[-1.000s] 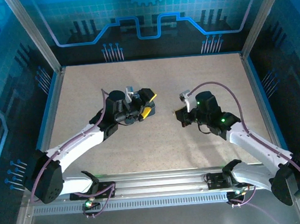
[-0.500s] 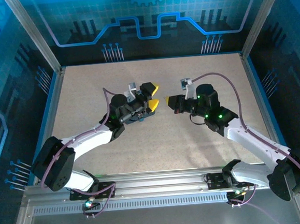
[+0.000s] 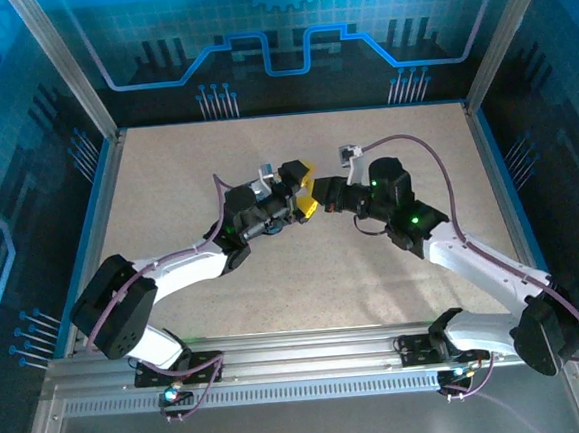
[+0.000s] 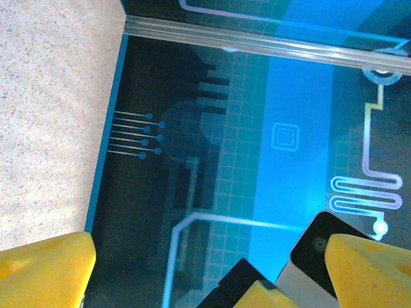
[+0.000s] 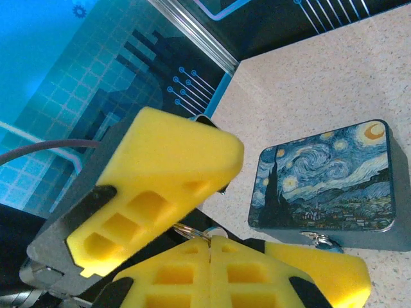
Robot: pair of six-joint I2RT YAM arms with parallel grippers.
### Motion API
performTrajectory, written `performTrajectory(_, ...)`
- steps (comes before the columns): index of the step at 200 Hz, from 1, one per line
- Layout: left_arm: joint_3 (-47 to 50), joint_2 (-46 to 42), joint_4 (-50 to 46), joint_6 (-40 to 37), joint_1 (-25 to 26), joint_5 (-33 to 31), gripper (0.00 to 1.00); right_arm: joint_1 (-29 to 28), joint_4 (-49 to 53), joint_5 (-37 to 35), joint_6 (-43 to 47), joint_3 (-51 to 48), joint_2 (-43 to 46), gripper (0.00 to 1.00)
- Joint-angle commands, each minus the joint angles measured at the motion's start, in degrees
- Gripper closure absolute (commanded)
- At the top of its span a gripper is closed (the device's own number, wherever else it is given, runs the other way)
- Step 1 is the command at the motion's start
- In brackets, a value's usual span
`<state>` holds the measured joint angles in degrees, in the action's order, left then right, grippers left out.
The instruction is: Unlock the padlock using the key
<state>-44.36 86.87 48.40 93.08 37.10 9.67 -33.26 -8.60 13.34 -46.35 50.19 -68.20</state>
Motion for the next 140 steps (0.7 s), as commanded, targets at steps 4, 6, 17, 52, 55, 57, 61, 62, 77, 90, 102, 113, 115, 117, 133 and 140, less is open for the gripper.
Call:
performTrajectory(4,-1.1,0.5,4.1,2.4,0.3,-1.7,0.09,-1.0,-1.5,-0.4,-1.2,0.7,-0.7,1.00)
performTrajectory(6,-1.1,0.4,4.1,2.3,0.3,-1.8,0.09,-1.0,-1.5,-0.5,-1.3,0.6,-0.7,1.00)
performTrajectory(17,-0.9,0.3,4.2,2.4,0.3,-2.1,0.11,-1.1,-1.3,-0.6,-1.5,0.5,-0.6,1.00)
performTrajectory(52,-0.8,0.1,4.0,2.5,0.3,-2.5,0.19,-1.2,-0.1,-1.5,-1.8,-1.8,0.2,1.00)
performTrajectory(55,-0.8,0.1,3.7,2.5,0.3,-2.5,0.19,-1.2,0.0,-1.5,-1.8,-1.9,0.2,1.00)
performTrajectory(57,-0.8,0.1,3.6,2.4,0.3,-2.5,0.19,-1.2,0.1,-1.5,-1.8,-1.9,0.3,1.00)
performTrajectory(61,-0.9,0.1,3.3,2.5,0.3,-2.5,0.19,-1.2,0.3,-1.6,-1.8,-2.0,0.3,1.00)
performTrajectory(62,-1.0,0.1,3.3,2.5,0.3,-2.5,0.19,-1.1,0.4,-1.7,-1.7,-2.0,0.3,1.00)
performTrajectory(77,-1.1,0.2,3.3,2.8,0.3,-2.5,0.21,-1.2,1.1,-2.0,-1.6,-2.3,0.5,1.00)
performTrajectory(90,-0.9,0.1,3.3,2.8,0.3,-2.5,0.24,-1.2,1.5,-2.1,-1.5,-2.5,0.6,1.00)
performTrajectory(102,-0.9,-0.1,3.0,2.7,0.3,-2.6,0.25,-1.1,1.8,-2.3,-1.5,-2.5,0.9,1.00)
performTrajectory(113,-0.7,-0.3,2.5,2.8,0.3,-2.8,0.25,-1.2,1.9,-2.6,-1.5,-2.7,1.2,1.00)
performTrajectory(115,-0.7,-0.4,2.4,2.8,0.3,-2.9,0.25,-1.2,1.9,-2.7,-1.5,-2.7,1.2,1.00)
performTrajectory(117,-0.6,-0.4,2.3,2.7,0.3,-2.9,0.25,-1.2,1.9,-2.8,-1.5,-2.8,1.3,1.00)
performTrajectory(133,-0.5,-0.8,1.3,2.6,0.3,-3.2,0.25,-1.1,1.9,-2.9,-1.7,-3.0,1.5,1.00)
performTrajectory(140,-0.5,-1.0,1.2,2.5,0.3,-3.3,0.27,-1.2,1.9,-3.0,-1.7,-3.1,1.6,1.00)
